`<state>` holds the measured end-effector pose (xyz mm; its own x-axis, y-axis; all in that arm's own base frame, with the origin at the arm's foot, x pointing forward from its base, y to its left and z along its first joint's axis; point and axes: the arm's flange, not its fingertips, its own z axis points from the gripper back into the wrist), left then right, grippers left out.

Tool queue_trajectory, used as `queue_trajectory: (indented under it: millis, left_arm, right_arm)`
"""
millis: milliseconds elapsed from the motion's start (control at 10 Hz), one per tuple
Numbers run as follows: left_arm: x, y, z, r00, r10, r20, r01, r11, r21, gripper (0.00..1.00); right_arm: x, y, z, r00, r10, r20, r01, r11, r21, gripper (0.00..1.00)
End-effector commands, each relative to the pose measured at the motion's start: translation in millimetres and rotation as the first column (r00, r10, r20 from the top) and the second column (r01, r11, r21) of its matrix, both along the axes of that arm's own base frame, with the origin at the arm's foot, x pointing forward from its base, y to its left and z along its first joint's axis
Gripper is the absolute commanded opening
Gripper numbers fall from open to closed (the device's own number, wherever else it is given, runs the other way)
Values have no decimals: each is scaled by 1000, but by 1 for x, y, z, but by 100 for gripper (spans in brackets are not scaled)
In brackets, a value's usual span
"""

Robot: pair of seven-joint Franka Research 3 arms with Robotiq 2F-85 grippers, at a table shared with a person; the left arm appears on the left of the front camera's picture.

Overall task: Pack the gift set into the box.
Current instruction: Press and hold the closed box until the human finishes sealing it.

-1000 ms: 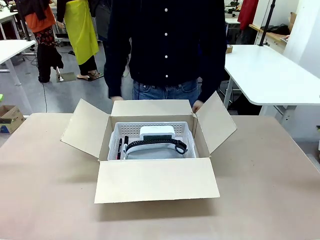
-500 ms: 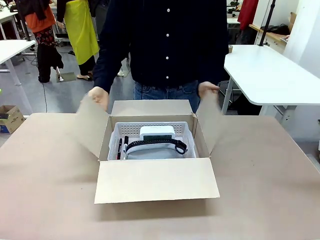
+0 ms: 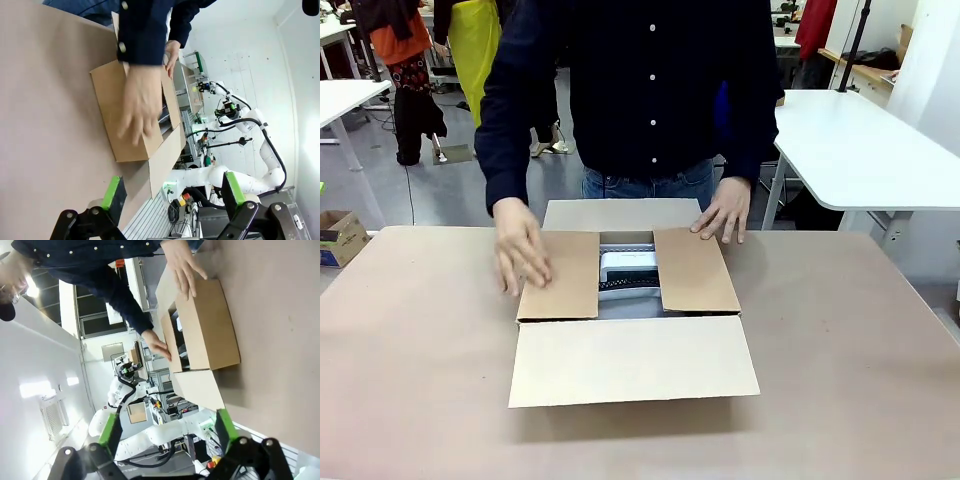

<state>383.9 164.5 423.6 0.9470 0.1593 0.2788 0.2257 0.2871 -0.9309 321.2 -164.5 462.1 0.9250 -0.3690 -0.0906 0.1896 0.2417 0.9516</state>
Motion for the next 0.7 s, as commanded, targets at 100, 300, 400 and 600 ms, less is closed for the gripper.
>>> queue_trajectory:
  millis: [100,300,400,600]
  left_arm:
    - [-2,0,1,1000,4,1,-4,1000,6,100]
    - [-2,0,1,1000,4,1,-4,1000,6,100]
    - [-2,0,1,1000,4,1,-4,1000,6,100]
    - [-2,0,1,1000,4,1,-4,1000,6,100]
  right_arm:
    - [1,1,2,1000,-2,8,2,1000,12,100]
    - [1,1,2,1000,-2,8,2,1000,12,100]
    - [1,1,2,1000,-2,8,2,1000,12,100]
    - [1,1,2,1000,-2,8,2,1000,12,100]
